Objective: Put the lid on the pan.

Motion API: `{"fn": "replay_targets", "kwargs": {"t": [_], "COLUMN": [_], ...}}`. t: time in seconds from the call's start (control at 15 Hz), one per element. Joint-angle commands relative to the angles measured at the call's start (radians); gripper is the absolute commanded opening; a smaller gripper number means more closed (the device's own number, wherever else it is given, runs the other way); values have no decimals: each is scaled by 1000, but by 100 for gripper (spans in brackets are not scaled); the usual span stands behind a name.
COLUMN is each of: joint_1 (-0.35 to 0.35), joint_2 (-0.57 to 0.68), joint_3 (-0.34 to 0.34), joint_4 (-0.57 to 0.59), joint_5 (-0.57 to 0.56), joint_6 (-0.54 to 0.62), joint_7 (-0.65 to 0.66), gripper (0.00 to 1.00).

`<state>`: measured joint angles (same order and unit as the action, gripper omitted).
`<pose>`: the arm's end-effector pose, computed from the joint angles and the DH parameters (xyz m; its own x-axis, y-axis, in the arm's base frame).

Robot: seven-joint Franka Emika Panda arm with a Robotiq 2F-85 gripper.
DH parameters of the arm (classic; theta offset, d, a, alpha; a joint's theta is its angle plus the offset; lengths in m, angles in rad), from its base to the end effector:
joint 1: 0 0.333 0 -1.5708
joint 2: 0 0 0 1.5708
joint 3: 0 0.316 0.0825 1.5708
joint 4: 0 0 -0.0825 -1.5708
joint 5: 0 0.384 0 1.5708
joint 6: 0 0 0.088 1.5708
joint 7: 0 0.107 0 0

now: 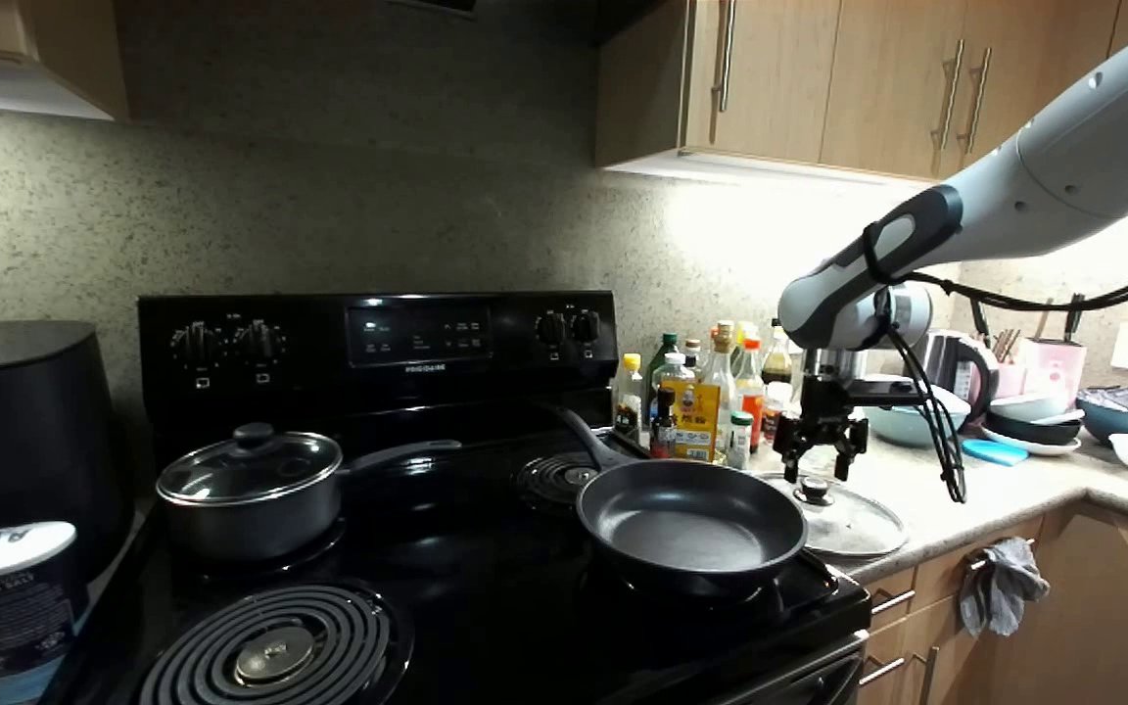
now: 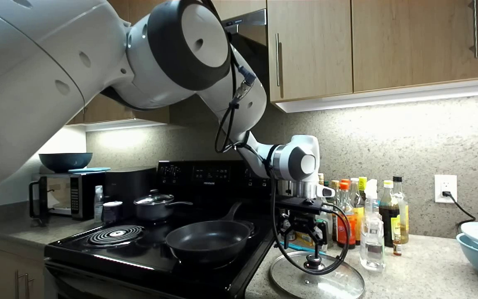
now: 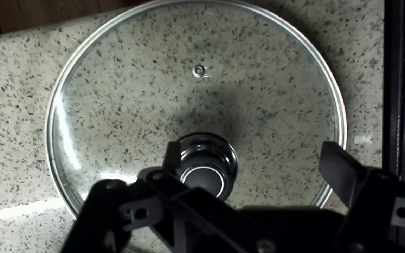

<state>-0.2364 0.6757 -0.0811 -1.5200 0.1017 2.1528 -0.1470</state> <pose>0.6740 -0.2078 0.2607 0.9773 -0.2091 -0.0356 -0.2103 -0.9769 -0.0375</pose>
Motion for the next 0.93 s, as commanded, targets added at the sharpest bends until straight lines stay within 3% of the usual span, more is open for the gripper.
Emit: {"fn": "replay_targets", "kwargs": {"t": [0.0,0.33,0.4,0.87], "joint_1": [-15,-38,-21,-34], "joint_2": [56,113,97,146], "joint_3": [8,16,6,3], "joint_4": [62,143,106,174], "joint_5": [7,37,9,16], "joint_6": [-5,-9,-3,-46], "joint_7": [-7,11,3,15], "gripper": [100,100,100,100]}}
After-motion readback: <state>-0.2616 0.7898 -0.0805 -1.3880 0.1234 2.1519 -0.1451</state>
